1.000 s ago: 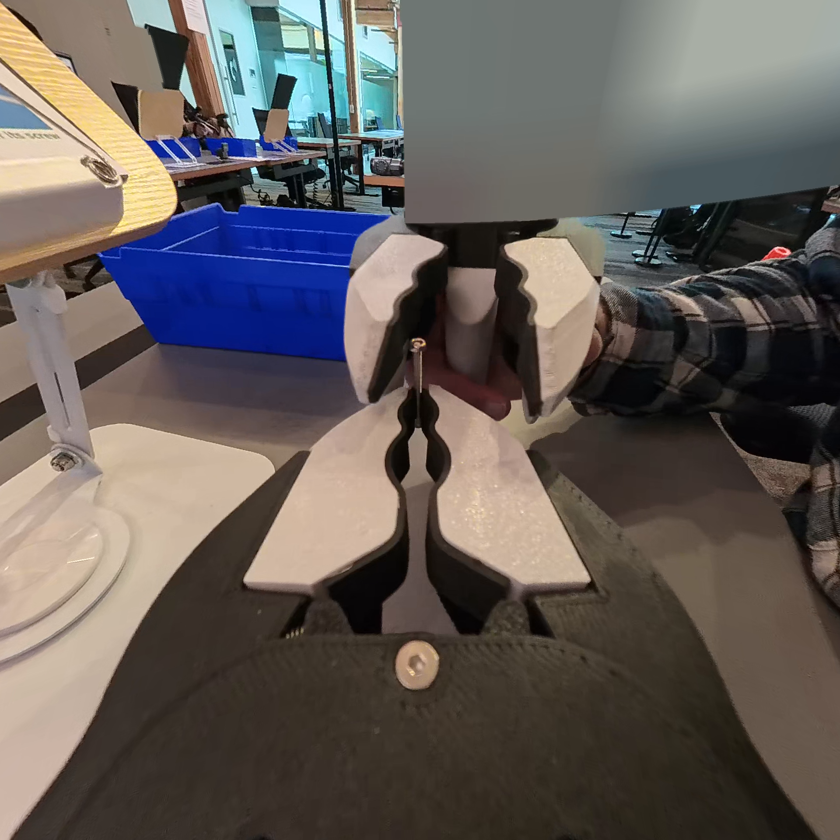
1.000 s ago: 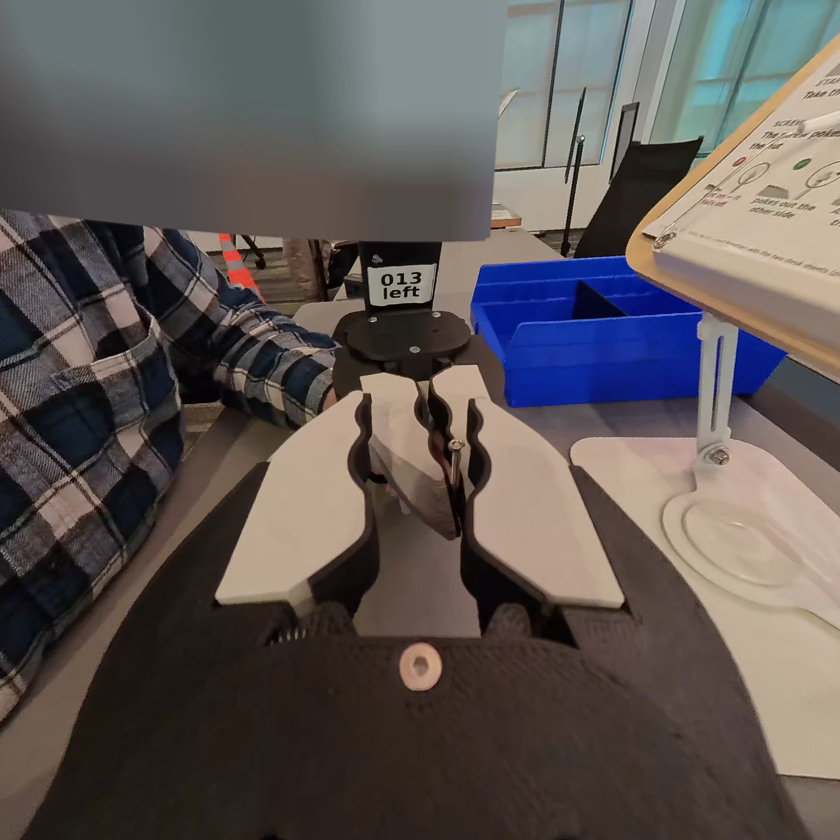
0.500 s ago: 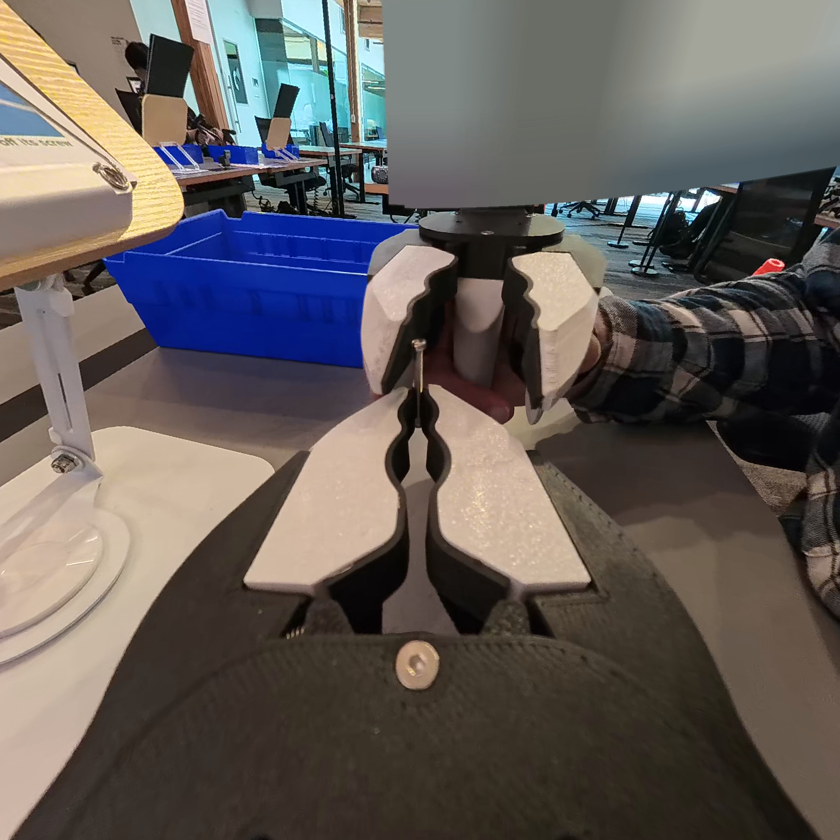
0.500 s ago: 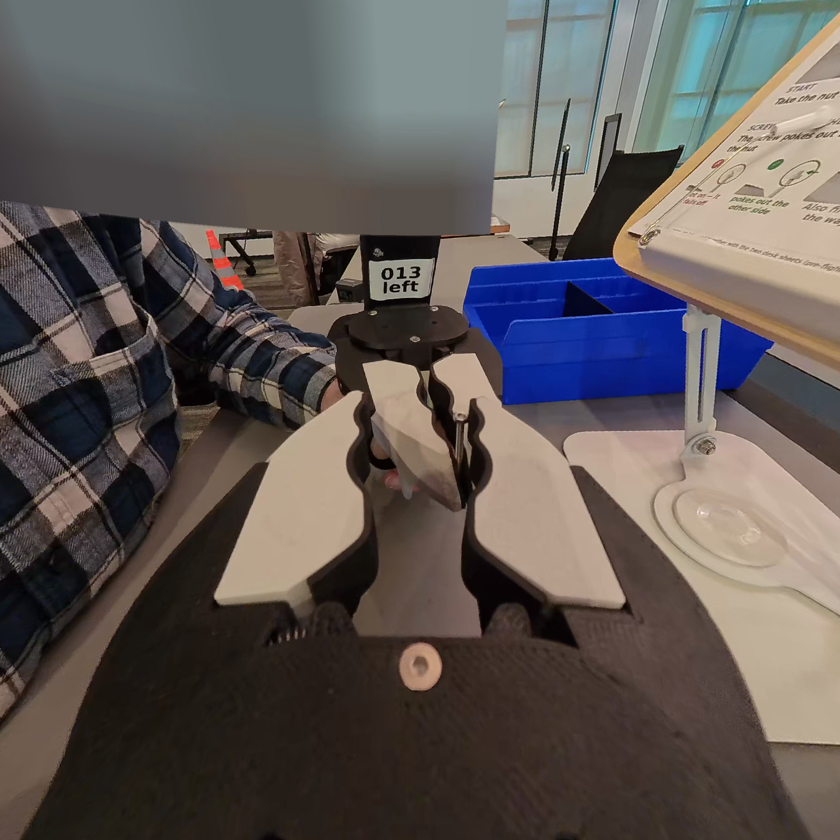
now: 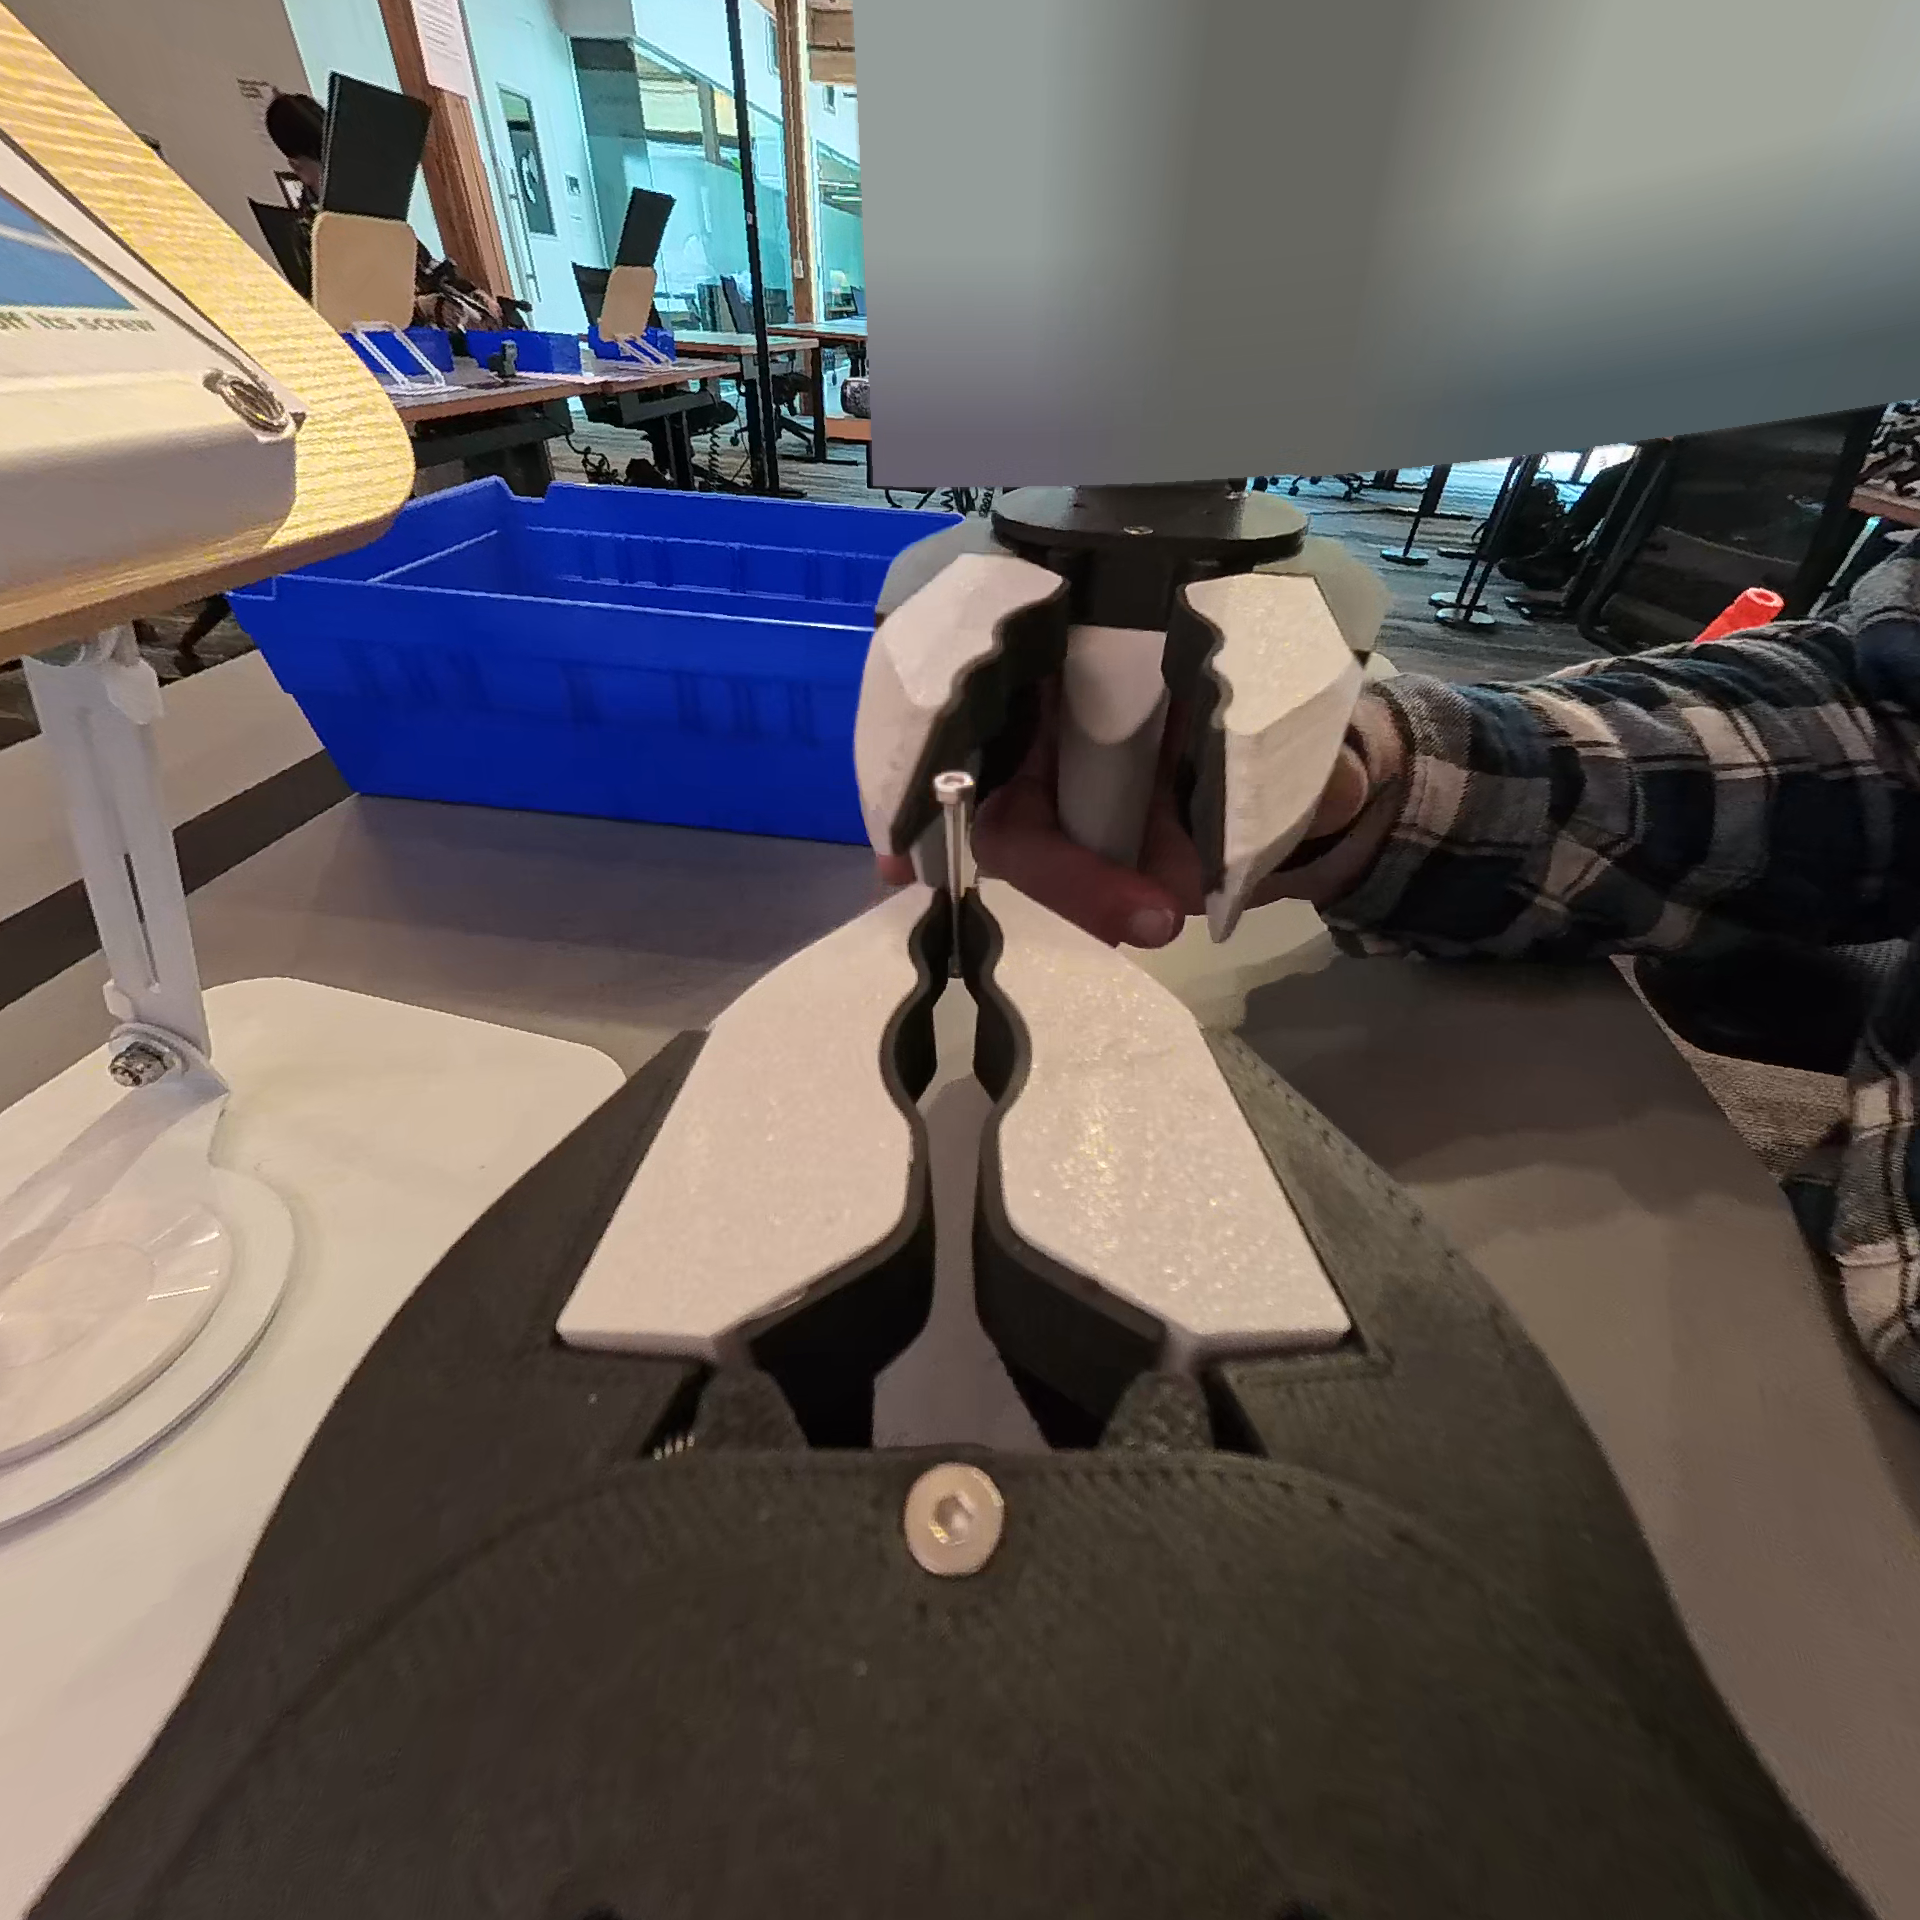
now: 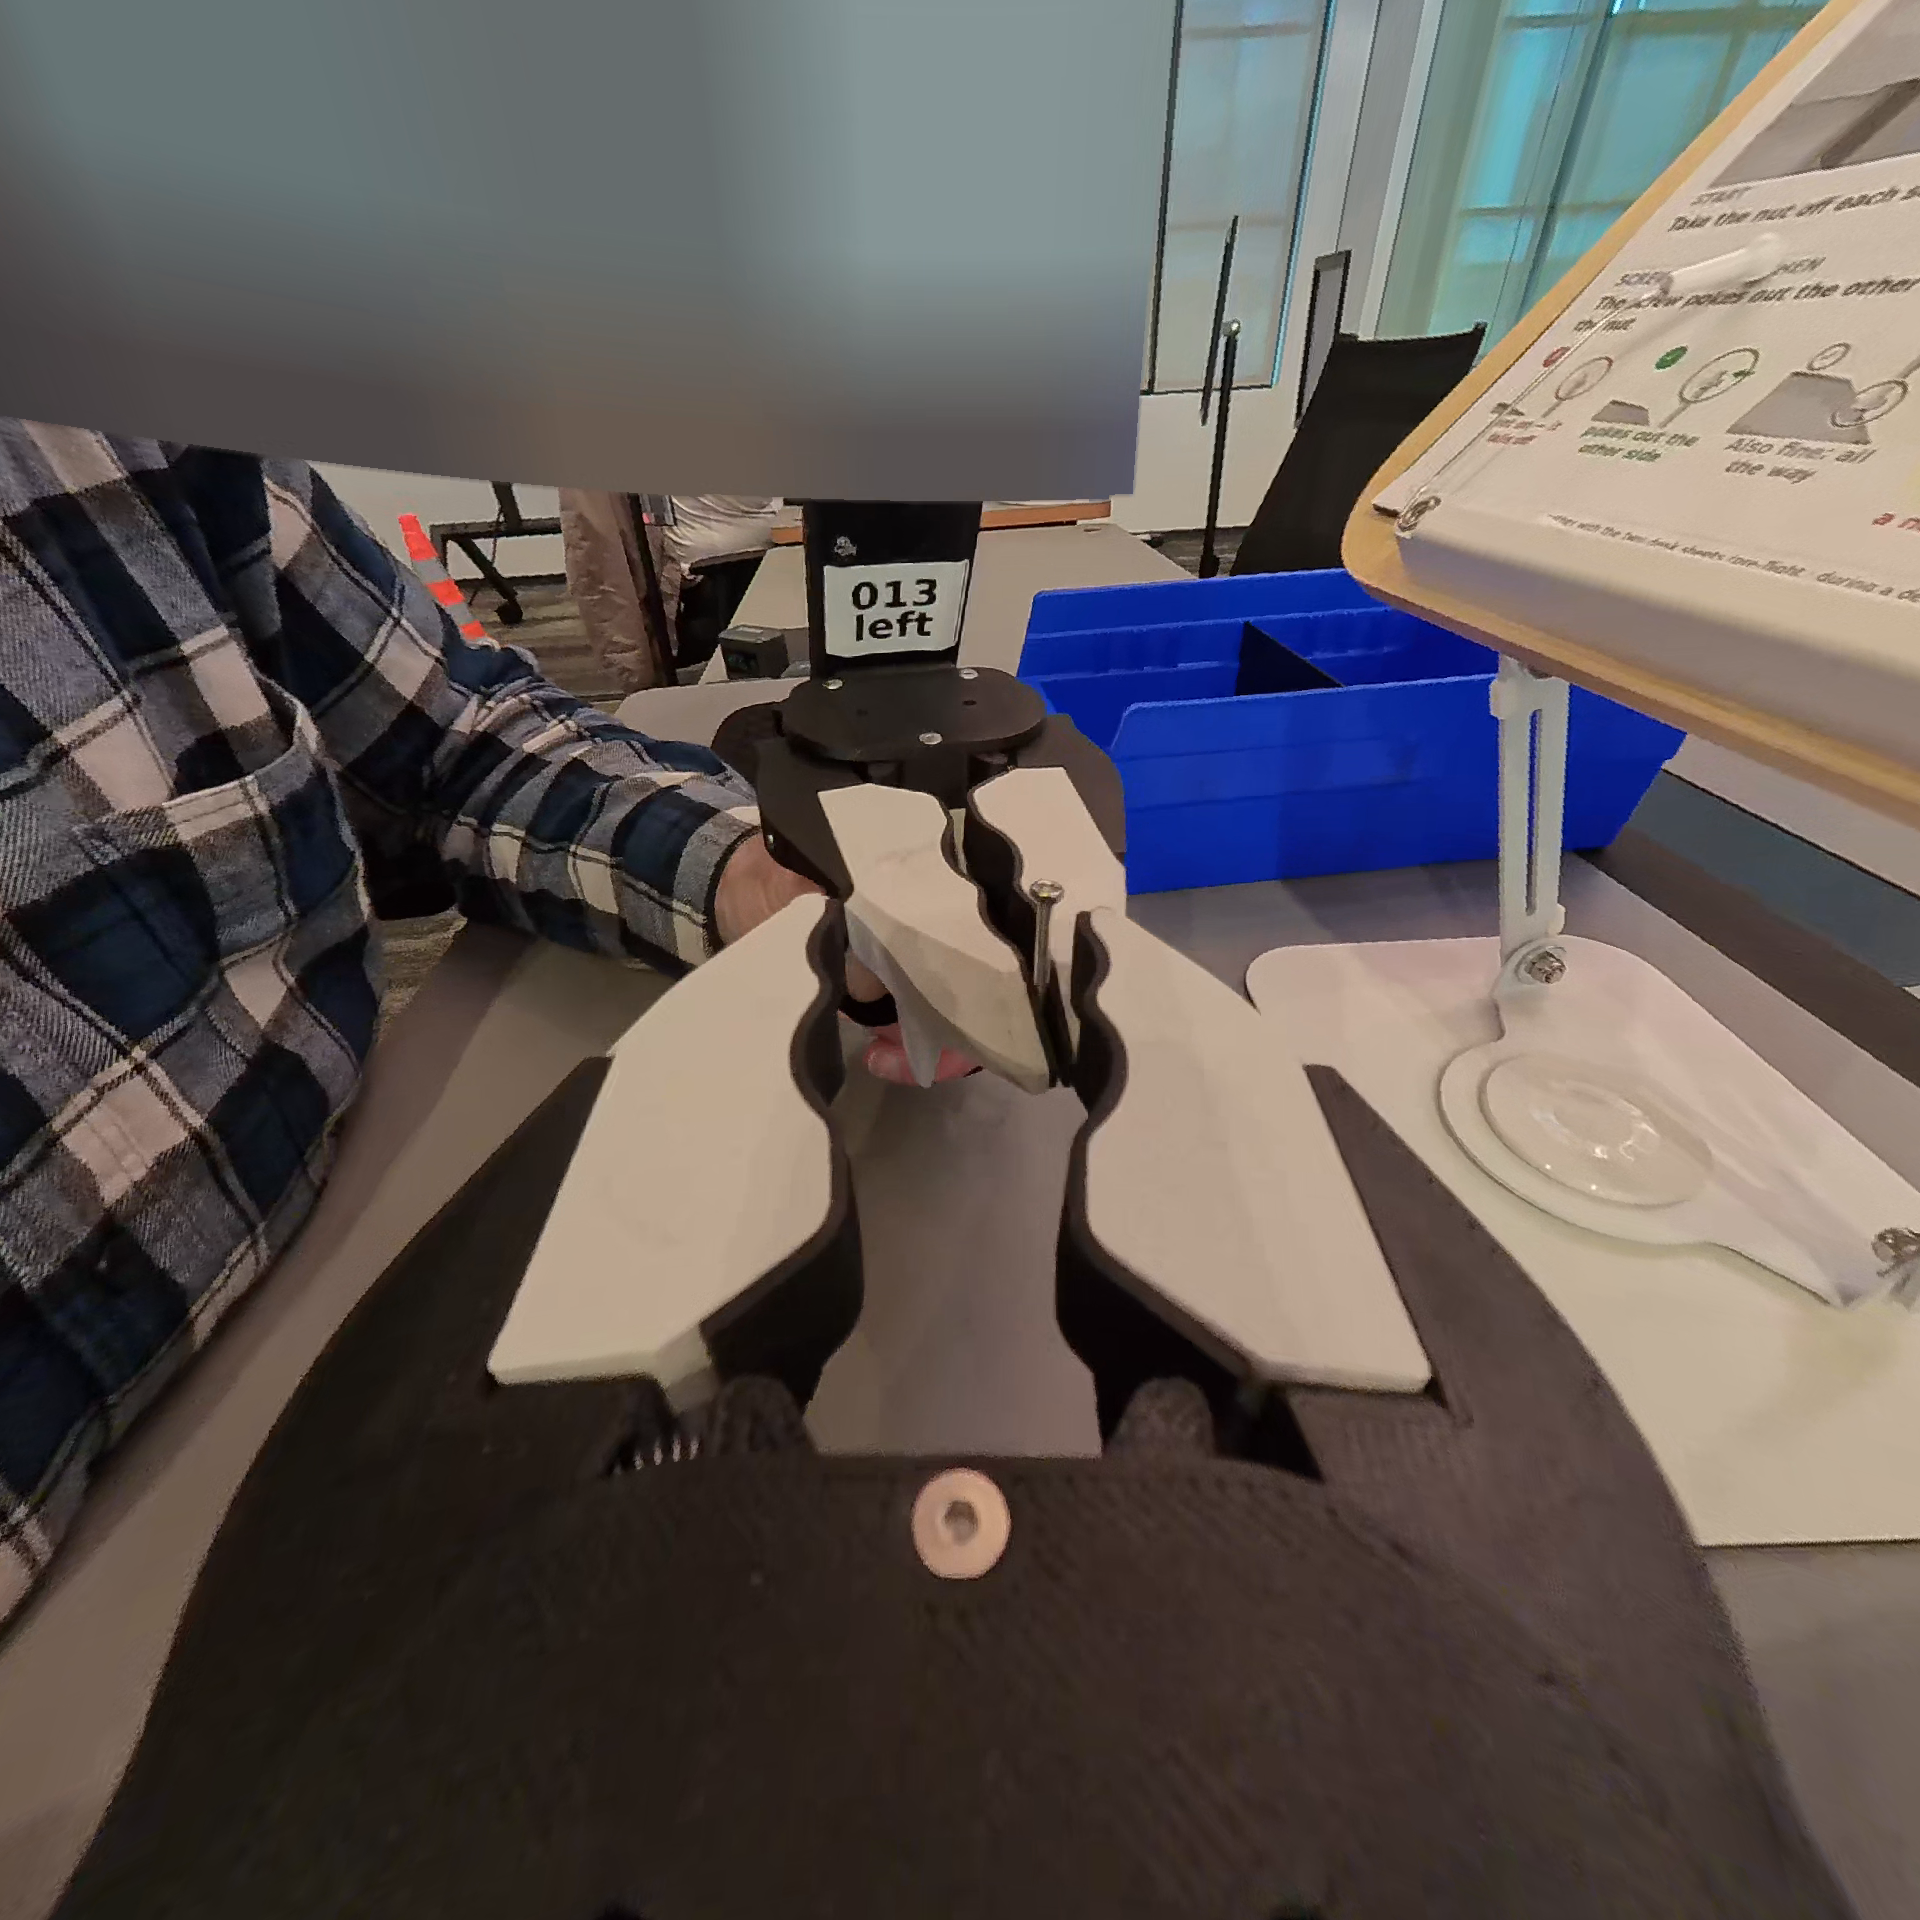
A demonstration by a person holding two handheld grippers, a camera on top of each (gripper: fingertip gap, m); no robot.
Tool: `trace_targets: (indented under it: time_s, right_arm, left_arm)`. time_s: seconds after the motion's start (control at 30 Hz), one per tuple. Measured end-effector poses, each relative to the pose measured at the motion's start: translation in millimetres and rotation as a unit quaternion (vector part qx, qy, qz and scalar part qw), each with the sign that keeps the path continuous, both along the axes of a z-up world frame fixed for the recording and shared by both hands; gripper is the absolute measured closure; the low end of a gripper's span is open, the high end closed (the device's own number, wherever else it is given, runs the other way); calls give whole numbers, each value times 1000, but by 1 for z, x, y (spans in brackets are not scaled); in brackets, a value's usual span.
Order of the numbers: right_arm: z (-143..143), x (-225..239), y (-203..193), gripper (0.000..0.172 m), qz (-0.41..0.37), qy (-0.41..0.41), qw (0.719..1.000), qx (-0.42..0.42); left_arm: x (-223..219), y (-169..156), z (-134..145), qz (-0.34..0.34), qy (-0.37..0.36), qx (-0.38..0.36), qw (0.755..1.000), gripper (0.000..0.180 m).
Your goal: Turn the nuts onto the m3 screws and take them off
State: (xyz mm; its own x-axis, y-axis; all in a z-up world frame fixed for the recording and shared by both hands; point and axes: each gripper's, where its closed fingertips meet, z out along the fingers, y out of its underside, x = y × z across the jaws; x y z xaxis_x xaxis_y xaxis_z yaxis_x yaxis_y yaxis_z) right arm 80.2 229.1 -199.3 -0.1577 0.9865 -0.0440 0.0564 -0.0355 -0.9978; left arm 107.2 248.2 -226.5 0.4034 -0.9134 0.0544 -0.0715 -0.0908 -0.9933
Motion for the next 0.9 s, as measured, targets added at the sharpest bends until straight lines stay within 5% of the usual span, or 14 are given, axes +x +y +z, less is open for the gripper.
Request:
trace_targets:
  time_s: [0.2,0.63,0.9]
  right_arm:
    - [2,-11,-6,117,22,-4,1000,12]
    - [1,-9,-9,120,25,1,1000,12]
    - [3,-3,3,140,-21,8,1000,3]
  left_arm:
    - [5,-3,-1,-10,5,0,1000,179]
    - [2,-1,0,3,5,4,1000,179]
    - [2,-1,3,1,-2,14,1000,179]
